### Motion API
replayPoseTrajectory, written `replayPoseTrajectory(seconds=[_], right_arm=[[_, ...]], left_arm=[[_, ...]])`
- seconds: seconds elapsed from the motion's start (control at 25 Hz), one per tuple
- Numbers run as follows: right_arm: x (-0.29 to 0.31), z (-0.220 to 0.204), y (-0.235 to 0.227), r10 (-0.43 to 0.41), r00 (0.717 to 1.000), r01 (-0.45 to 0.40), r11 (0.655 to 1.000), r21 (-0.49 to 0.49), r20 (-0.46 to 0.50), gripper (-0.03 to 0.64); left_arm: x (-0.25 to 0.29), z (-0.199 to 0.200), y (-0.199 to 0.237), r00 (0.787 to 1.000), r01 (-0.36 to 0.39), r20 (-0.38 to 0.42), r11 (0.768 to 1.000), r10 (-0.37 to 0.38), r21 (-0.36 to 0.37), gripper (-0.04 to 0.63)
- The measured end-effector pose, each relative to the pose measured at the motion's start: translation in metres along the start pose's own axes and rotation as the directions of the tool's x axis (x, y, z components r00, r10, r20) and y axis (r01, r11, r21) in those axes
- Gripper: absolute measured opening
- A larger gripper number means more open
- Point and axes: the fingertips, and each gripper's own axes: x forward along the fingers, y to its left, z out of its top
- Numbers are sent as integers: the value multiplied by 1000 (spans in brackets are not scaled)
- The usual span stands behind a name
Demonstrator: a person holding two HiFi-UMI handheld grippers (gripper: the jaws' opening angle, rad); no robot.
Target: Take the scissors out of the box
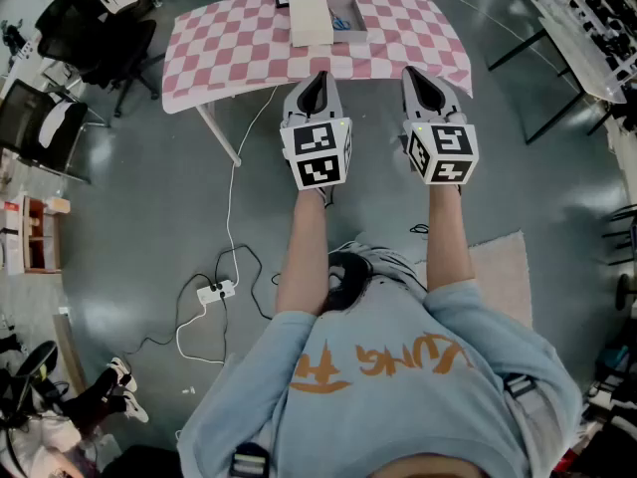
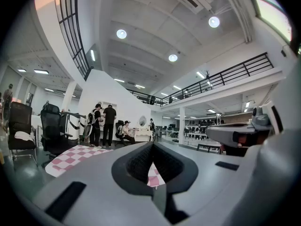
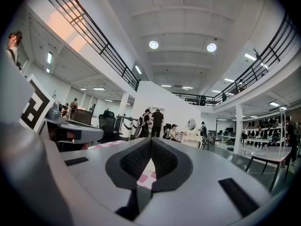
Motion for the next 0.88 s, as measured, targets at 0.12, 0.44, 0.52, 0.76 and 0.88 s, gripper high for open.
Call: replayPoseTrajectory(seconds=[0.12,0.44,0.52,0.76,0.88], right_arm=[[3,3,2,3,1000,-3,1000,2,1,-3],[11,7,-7,-48,999,48,998,39,10,-3],[11,9,-11,-67,998,66,997,41,9,-3],[13,4,-7,-72,997,72,997,35,-16,-3],[13,7,-1,-64,998,64,998,21,-20,-3]], left_arm=[[0,-1,3,1000,1,-10,1000,-1,1,17],[5,1,9,1000,13,-7,1000,-13,6,17],[5,1,13,1000,10,-6,1000,-10,2,17],[2,-3,23,1000,0,-6,1000,-1,-21,17],[0,-4,30,1000,-13,-10,1000,12,-28,17]])
